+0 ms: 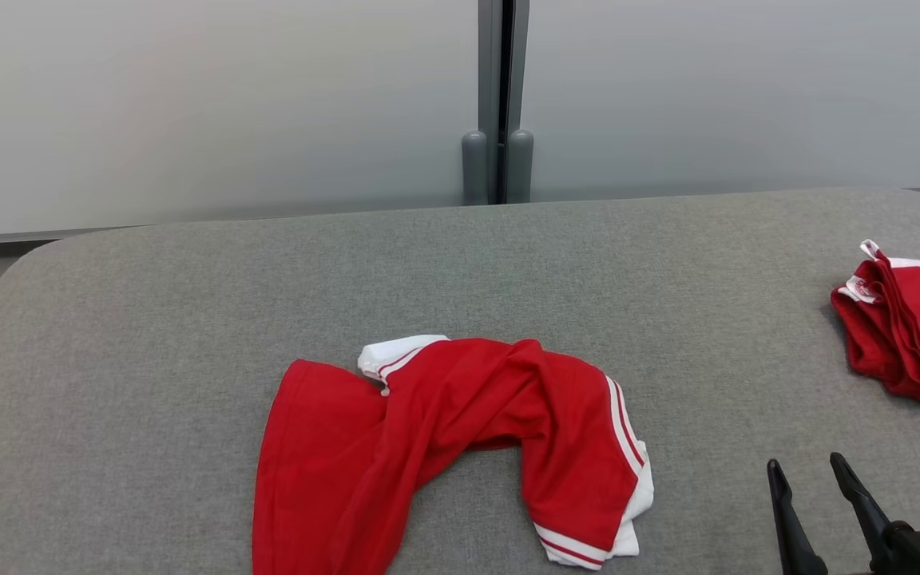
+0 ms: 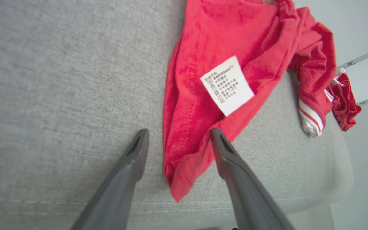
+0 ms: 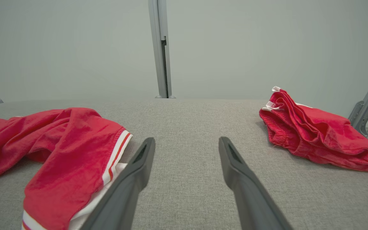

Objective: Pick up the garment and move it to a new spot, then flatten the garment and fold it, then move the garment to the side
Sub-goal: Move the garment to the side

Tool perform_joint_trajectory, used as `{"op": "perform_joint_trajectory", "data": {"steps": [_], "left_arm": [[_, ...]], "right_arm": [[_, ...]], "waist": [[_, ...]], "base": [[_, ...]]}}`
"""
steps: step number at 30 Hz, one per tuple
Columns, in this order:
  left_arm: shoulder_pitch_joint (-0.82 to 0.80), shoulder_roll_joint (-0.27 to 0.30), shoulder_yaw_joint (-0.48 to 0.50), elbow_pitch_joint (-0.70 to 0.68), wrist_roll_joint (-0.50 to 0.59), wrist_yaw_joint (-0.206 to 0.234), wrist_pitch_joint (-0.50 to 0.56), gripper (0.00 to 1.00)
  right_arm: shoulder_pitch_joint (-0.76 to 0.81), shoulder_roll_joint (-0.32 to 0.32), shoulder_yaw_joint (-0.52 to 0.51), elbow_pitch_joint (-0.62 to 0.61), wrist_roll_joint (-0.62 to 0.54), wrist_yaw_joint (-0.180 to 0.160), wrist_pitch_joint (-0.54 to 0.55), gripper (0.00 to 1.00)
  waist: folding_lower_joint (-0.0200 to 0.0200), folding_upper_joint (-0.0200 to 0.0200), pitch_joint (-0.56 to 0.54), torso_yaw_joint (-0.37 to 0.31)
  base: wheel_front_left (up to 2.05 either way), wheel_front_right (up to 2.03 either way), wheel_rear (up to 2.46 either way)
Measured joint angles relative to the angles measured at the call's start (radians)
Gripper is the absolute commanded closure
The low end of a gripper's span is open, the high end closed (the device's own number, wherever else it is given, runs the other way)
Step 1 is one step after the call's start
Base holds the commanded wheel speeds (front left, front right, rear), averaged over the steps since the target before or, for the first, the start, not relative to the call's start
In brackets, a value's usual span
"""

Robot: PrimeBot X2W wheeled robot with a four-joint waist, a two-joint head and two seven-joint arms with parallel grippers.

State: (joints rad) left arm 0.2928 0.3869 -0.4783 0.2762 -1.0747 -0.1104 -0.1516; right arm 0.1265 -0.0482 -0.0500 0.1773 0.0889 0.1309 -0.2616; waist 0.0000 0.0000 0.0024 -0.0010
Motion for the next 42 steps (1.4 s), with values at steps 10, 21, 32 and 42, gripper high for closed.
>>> {"op": "perform_joint_trajectory", "data": {"steps": [10, 21, 32, 42], "left_arm": [[0.093, 0.103, 0.144, -0.346, -0.025, 0.079, -0.060, 0.00], [-0.499, 0.028, 0.039, -0.278, 0.053, 0.194, 0.218, 0.00], [-0.810, 0.005, -0.027, 0.198, 0.071, 0.224, 0.457, 0.00], [-0.850, -0.022, -0.063, 0.324, 0.042, 0.097, 0.506, 1.00]], "right_arm": [[0.008, 0.000, -0.008, -0.009, 0.001, 0.000, 0.000, 0.00], [-0.099, 0.000, 0.052, -0.045, 0.006, 0.000, 0.000, 0.00], [-0.137, 0.000, 0.054, -0.035, 0.022, 0.000, 0.000, 0.00], [-0.136, 0.000, 0.052, -0.030, 0.025, 0.000, 0.000, 0.00]], "waist": [[0.0000, 0.0000, 0.000, -0.027], [0.0000, 0.0000, 0.130, -0.076], [0.0000, 0.0000, 0.234, -0.193], [0.0000, 0.0000, 0.207, -0.223]], "base": [[0.00, 0.00, 0.00], [0.00, 0.00, 0.00], [0.00, 0.00, 0.00], [0.00, 0.00, 0.00]]}}
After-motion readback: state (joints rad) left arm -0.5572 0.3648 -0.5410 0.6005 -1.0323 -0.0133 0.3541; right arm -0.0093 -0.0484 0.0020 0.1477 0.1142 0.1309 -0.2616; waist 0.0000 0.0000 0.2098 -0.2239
